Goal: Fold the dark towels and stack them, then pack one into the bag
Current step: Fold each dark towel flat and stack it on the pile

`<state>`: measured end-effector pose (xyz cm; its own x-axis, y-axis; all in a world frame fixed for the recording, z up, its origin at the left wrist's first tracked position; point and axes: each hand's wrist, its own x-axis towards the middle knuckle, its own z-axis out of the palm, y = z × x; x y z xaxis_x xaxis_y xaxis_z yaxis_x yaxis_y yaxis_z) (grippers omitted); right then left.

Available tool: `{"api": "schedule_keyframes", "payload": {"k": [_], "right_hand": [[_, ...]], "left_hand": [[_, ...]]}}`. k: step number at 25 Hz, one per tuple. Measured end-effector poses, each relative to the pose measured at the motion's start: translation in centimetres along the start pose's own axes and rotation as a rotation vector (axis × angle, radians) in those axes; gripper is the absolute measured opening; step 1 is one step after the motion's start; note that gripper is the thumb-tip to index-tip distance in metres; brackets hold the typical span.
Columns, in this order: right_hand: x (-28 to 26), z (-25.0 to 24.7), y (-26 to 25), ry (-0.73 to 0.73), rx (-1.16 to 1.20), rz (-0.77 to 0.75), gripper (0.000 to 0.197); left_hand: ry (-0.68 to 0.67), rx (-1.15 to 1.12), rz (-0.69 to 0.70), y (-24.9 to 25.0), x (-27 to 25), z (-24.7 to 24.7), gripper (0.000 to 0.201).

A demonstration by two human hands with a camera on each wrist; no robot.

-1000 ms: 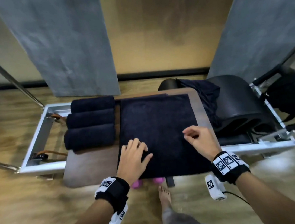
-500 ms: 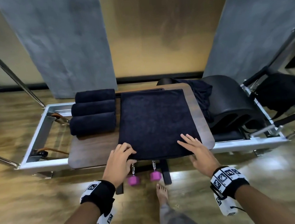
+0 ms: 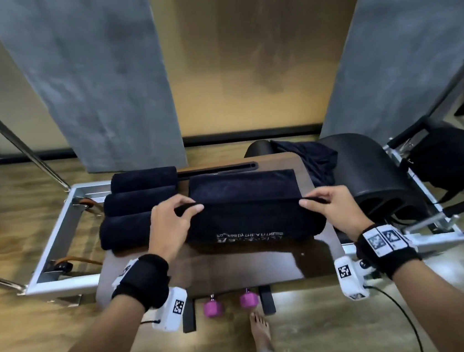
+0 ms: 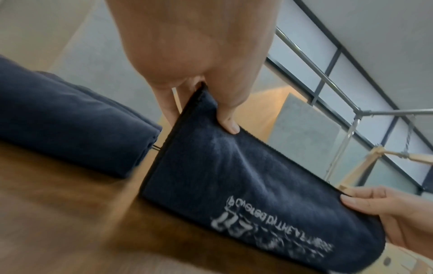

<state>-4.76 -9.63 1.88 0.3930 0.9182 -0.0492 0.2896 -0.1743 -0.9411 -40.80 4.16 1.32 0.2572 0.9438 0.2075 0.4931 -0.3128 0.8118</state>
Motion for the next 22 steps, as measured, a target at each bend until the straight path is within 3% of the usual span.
{"api": "schedule_keyframes", "payload": {"k": [4,8,13,16,18,20,22], "right_hand": [[6.8,0.0,-0.1,0.013,0.009,0.017,0.013],[13.3,0.7,1.9,0.024,-0.035,0.101,0.009],[16.9,1.5,4.7,0.096,-0.142,0.22,0.006],[16.8,1.1,5.3,0.26,-0.224,0.104,0.011],[16.1,1.2,5.1,0.278,-0.255,-0.017,0.019],[15.0,2.2,4.6,0.124,-0.226,-0.045,0.021],[14.2,3.3,4.4,-0.058,-0.3,-0.056,0.02]], "left_hand": [[0.007,0.049,-0.041,0.4,6.4,1.9,0.007],[-0.015,0.109,-0.196,-1.0,11.4,4.7,0.001],[-0.088,0.218,-0.357,-2.8,13.9,7.8,0.017],[-0.054,0.392,-0.191,-2.0,13.2,9.2,0.029],[-0.025,0.438,-0.037,-0.6,12.1,10.2,0.022],[-0.114,0.329,0.089,1.0,10.3,11.3,0.009],[-0.333,0.196,0.148,1.9,8.1,12.5,0.016]]}}
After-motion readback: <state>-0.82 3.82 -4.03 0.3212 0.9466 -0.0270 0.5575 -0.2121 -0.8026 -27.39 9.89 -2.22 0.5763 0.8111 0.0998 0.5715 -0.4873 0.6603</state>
